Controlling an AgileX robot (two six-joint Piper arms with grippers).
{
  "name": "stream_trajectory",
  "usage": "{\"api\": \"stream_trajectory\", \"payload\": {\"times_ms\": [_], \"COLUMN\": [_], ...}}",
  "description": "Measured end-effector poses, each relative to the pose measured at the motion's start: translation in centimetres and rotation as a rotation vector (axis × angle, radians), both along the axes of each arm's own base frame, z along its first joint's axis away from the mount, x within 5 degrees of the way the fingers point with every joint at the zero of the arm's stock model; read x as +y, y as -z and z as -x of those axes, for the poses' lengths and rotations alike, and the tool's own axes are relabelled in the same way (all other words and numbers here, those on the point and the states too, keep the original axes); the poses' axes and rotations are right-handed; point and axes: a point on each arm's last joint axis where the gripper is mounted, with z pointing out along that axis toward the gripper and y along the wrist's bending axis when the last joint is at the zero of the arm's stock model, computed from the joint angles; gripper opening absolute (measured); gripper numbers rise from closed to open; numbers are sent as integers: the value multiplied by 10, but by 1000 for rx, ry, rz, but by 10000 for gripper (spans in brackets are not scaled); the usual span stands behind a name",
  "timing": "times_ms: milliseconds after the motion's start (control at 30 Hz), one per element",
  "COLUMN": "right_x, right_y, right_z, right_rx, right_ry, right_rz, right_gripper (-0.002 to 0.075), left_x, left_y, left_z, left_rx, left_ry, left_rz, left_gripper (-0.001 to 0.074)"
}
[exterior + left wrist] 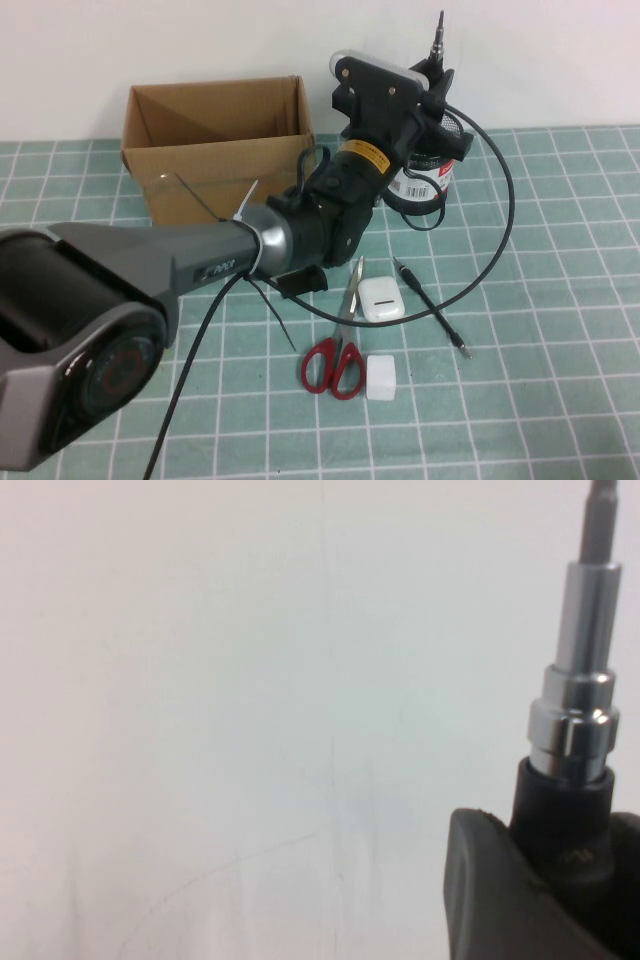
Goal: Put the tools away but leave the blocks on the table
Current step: Place the picked object into the round holder
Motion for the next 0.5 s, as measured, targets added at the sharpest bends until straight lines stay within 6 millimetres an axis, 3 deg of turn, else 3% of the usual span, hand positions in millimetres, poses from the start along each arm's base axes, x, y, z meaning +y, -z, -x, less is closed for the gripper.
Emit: {"api": "stream_trajectory", "payload": {"times_ms": [500], "right_x": [0], "right_y": [0], "right_z": [0], "right_rx": [0], "right_ry": [0], "right_rz": [0], "right_gripper": [-7], "left_x": [4], "left_y": [15], "left_z": [-7], "left_rx": [77], "left_ry": [-77], "left_rz": [20], "left_gripper": [179]}}
